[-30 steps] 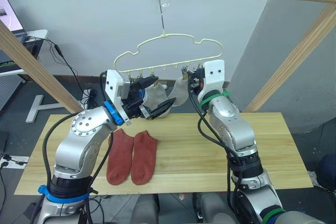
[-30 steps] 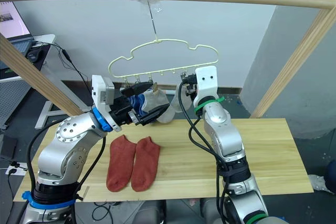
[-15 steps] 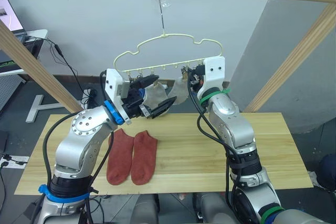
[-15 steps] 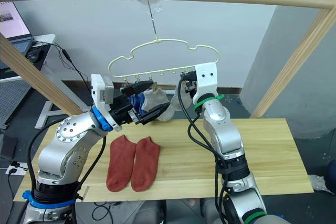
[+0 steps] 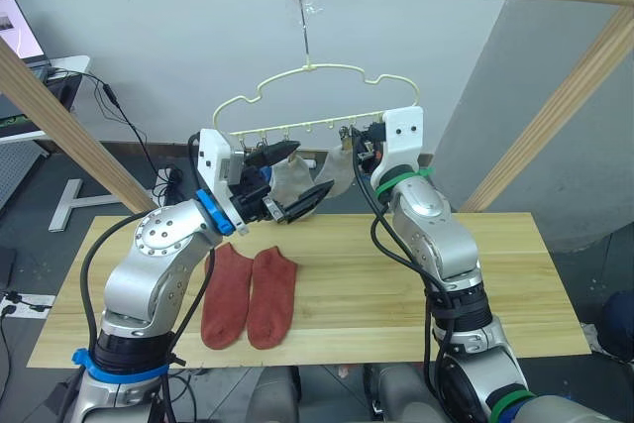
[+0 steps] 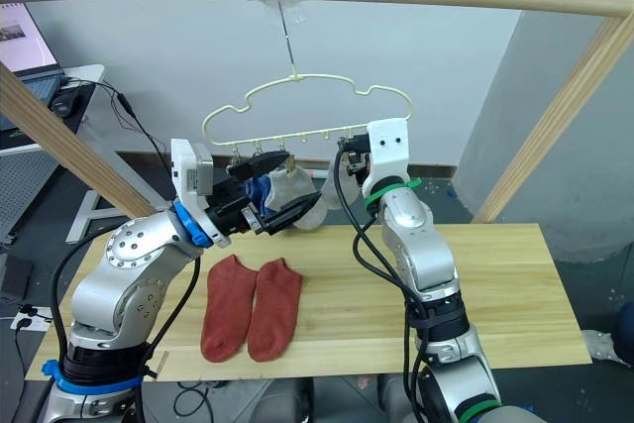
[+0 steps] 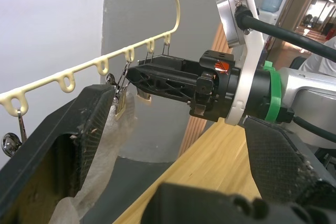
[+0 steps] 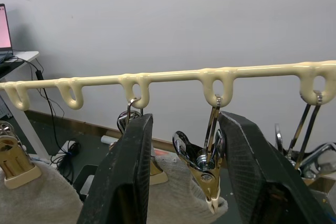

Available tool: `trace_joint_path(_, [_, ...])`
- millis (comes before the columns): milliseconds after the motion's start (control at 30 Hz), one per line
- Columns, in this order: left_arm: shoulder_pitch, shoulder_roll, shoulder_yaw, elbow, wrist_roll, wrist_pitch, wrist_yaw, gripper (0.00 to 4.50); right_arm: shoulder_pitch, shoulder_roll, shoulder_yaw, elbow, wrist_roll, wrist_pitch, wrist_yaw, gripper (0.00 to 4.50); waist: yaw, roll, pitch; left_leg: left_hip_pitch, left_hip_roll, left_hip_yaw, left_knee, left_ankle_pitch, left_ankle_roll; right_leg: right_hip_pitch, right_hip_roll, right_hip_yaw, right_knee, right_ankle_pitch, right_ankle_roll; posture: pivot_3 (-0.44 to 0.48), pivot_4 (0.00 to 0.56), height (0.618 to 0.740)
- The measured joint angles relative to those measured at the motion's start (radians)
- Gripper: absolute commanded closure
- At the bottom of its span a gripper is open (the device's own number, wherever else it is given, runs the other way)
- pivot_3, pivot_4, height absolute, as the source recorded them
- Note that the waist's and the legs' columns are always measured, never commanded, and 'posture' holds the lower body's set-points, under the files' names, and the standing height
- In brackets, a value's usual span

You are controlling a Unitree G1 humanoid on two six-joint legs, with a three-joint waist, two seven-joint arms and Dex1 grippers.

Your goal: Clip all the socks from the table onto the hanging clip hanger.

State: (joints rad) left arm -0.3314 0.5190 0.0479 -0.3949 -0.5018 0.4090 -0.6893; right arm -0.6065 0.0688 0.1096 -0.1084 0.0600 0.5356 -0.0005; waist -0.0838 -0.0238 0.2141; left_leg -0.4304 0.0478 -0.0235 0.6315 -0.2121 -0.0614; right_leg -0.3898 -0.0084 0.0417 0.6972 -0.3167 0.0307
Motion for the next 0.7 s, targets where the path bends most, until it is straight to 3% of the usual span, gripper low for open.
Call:
trace_joint_path(200, [0.0, 0.001, -0.001, -0.006, -0.002, 0.001, 0.0, 0.0, 0.0, 0.002, -0.001, 0.006, 0.0, 0.0, 0.0, 4.42, 0.0, 0.0, 0.0, 0.0, 0.0, 0.0, 0.0, 0.0, 0.0, 0.0, 0.0, 0.0, 0.0, 0.0, 0.0, -0.062, 0.213, 0.74])
trace_joint_path(467, [0.003, 0.001, -0.001, -0.027, -0.002, 0.002, 0.0, 0.0, -0.001, -0.055, -0.017, 0.018, 0.004, -0.021, 0.045, 4.47, 0.002, 0.0, 0.0, 0.0, 0.0, 0.0, 0.0, 0.0, 0.0, 0.0, 0.0, 0.0, 0.0, 0.0, 0.0, -0.065, 0.216, 0.74])
trace_joint_path(700, [0.095, 0.019, -0.012, -0.017, 0.02, 0.018, -0.01, 0.0, -0.036, -0.191, -0.04, 0.009, 0.077, 0.053, 0.218, 4.47, 0.002, 0.0, 0.0, 0.001, 0.0, 0.0, 0.0, 0.0, 0.0, 0.0, 0.0, 0.0, 0.0, 0.0, 0.0, -0.088, 0.213, 0.74])
